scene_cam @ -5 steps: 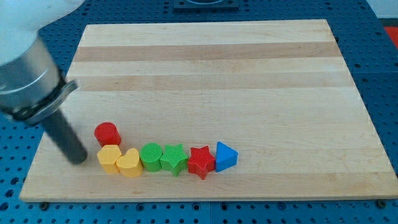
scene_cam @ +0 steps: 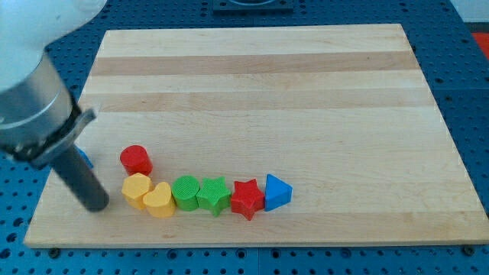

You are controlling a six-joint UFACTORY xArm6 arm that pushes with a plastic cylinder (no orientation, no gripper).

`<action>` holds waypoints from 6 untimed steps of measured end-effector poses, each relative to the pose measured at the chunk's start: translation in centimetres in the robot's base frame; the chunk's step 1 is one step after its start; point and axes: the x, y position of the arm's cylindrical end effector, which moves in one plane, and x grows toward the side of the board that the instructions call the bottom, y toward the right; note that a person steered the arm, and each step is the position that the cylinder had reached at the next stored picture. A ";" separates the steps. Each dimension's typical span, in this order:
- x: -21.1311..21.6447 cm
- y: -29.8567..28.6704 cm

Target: Separate yellow heart and yellow hexagon

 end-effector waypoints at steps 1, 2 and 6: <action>2.1 2.7; 1.0 6.5; -3.8 4.7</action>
